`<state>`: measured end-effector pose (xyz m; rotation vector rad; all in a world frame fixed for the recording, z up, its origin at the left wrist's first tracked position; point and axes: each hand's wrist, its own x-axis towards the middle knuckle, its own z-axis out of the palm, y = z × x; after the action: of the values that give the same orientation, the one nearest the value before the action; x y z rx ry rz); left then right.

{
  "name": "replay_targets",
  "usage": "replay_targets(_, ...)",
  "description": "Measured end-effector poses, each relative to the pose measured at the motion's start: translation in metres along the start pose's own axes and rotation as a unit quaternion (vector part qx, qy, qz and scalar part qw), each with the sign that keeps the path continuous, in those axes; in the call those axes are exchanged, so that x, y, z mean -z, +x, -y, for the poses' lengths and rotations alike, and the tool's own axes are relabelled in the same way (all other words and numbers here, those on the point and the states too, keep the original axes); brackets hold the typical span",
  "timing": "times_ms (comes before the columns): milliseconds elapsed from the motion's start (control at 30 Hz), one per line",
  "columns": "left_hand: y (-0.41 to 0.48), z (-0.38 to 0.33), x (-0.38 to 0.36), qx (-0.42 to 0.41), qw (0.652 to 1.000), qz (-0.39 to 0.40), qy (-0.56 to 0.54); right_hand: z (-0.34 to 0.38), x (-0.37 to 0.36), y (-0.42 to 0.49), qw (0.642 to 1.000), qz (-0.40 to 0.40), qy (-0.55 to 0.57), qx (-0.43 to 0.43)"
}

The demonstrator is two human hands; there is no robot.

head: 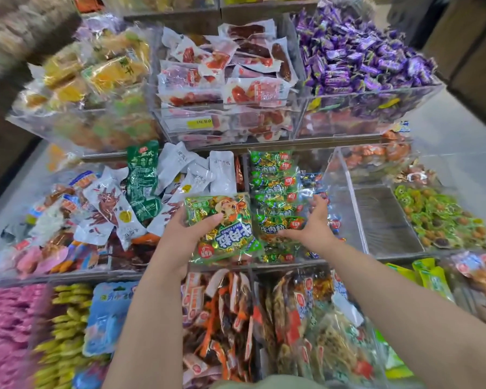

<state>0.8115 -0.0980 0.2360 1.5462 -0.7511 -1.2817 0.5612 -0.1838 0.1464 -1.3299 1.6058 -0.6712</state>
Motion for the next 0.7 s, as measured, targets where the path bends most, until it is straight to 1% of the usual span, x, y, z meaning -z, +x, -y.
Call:
replay_targets(33, 0.002, 0.001, 0.001, -0.001, 1.0, 0.0, -0.006, -0.004, 0.003, -0.002, 1.0, 0.006, -0.009, 0.027)
replay_targets(100, 0.006, 0.004, 0.0, -0.001, 1.0, 0.001, -0.019, -0.01, 0.004, -0.002, 0.999, 0.015, -0.005, 0.049)
replay_targets(200, 0.011, 0.006, -0.008, 0.021, 1.0, 0.005, -0.005, -0.008, -0.002, 0.005, 0.998, 0.034, -0.038, 0.043)
replay_targets(267, 0.013, 0.006, -0.019, 0.02, 0.999, 0.026, 0.004, -0.004, -0.002, 0.011, 0.997, 0.049, -0.052, 0.032)
replay_targets(367, 0.013, 0.005, -0.04, 0.029, 0.998, 0.048, 0.028, -0.003, 0.006, 0.009, 0.997, 0.078, -0.024, 0.007)
replay_targets(433, 0.013, 0.006, -0.056, 0.044, 0.997, 0.054, 0.036, -0.005, 0.011, 0.003, 0.997, 0.082, 0.0, 0.002)
replay_targets(500, 0.014, 0.011, -0.069, 0.033, 0.995, 0.056, 0.077, -0.007, 0.015, -0.003, 0.998, 0.061, 0.03, 0.002)
replay_targets(533, 0.014, 0.013, -0.075, 0.025, 0.993, 0.051, 0.103, -0.007, 0.018, -0.007, 0.998, 0.037, 0.052, 0.006)
replay_targets(633, 0.021, 0.019, -0.082, 0.023, 0.989, 0.023, 0.142, 0.001, 0.031, -0.027, 0.991, -0.077, 0.104, 0.041)
replay_targets(667, 0.023, 0.02, -0.084, 0.021, 0.99, 0.022, 0.138, 0.004, 0.037, -0.034, 0.987, -0.092, 0.123, 0.051)
replay_targets(700, 0.023, 0.02, -0.086, 0.019, 0.992, 0.02, 0.126, 0.007, 0.041, -0.042, 0.986, -0.074, 0.139, 0.055)
